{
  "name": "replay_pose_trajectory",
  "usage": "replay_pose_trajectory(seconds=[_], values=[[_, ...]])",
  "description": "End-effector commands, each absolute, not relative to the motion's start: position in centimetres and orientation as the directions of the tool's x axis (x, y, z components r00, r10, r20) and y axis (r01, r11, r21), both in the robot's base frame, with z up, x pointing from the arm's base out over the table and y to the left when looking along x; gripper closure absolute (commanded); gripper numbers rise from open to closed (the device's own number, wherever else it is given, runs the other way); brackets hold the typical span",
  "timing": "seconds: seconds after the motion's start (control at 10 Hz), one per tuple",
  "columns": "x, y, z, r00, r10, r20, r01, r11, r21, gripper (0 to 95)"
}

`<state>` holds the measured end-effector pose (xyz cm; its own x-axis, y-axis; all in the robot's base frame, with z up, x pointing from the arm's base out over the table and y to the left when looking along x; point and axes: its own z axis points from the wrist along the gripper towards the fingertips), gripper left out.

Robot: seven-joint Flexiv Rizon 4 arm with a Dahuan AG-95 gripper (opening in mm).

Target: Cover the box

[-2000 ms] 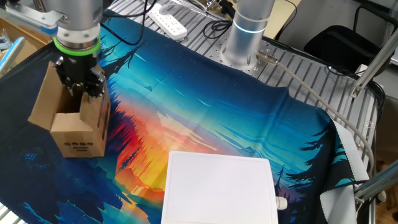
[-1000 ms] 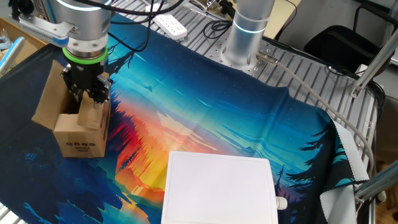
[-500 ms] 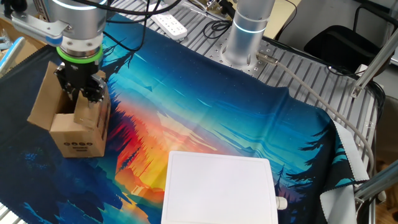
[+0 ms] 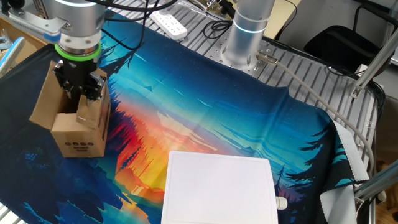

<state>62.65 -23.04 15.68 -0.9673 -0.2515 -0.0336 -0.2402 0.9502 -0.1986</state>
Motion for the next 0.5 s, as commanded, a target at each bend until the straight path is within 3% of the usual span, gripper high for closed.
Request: replay_pose_trajectory(seconds=[0.1,0.5], values=[[62.96,-23.26,15.08,-0.967,-0.251,-0.038,-0.239,0.951,-0.198,57.0],[63.05,-23.13,14.54,-0.968,-0.25,-0.038,-0.238,0.951,-0.199,57.0]])
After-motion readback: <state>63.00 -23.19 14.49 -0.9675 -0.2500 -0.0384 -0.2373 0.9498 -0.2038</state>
